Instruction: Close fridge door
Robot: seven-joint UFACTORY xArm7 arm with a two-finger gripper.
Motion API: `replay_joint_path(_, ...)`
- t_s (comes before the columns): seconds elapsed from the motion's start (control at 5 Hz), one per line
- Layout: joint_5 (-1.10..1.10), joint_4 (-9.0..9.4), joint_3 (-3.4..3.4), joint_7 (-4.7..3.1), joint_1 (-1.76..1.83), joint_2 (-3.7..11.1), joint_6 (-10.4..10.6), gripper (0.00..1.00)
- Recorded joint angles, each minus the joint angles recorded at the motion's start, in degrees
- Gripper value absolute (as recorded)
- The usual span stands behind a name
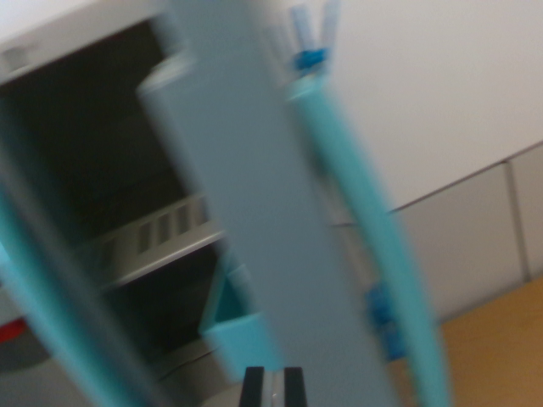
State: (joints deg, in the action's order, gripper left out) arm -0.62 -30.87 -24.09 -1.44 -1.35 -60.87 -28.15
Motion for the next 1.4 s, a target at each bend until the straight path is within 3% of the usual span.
replay_joint_path(0.2,0.00,0.00,0.00,0.00,0.00,0.00,0.0,1.00)
replay_joint_path(0.4,0.00,-2.85,-1.95,0.00,0.00,3.60,0.0,1.00)
replay_joint_path(0.6,0.00,-2.85,-1.95,0.00,0.00,3.60,0.0,1.00)
replay_joint_path(0.8,0.00,-4.89,-3.55,0.00,0.00,7.27,0.0,1.00)
replay_joint_path(1.0,0.00,-4.89,-3.55,0.00,0.00,7.27,0.0,1.00)
replay_joint_path(1.2,0.00,-6.23,-4.88,0.00,0.00,10.81,0.0,1.00)
replay_joint_path(1.4,0.00,-6.23,-4.88,0.00,0.00,10.81,0.0,1.00)
